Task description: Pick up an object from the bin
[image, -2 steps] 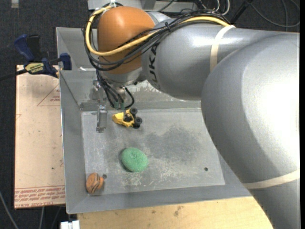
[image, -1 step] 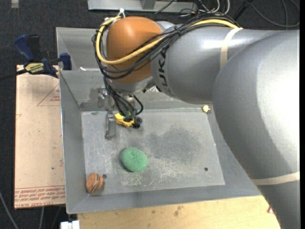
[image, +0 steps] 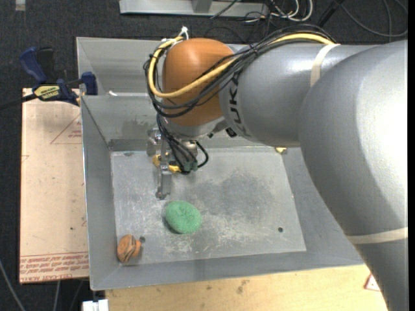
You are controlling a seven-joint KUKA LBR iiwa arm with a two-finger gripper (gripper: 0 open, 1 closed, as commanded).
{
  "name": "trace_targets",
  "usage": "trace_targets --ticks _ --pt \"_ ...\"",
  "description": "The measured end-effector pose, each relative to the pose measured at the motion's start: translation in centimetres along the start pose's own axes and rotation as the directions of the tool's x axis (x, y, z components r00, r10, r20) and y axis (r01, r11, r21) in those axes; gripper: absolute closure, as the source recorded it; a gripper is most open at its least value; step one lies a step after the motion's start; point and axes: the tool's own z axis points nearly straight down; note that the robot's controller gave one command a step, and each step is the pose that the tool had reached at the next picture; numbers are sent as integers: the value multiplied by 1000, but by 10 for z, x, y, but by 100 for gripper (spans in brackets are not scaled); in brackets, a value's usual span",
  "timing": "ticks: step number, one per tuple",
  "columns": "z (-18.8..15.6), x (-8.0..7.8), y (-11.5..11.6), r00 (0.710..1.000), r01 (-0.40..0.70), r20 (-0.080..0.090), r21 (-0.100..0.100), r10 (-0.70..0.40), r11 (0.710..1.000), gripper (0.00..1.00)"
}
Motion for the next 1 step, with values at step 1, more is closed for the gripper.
trace_targets --ticks 1 --pt "-8 -5 -32 1000 -1 -1 0 1 1000 0"
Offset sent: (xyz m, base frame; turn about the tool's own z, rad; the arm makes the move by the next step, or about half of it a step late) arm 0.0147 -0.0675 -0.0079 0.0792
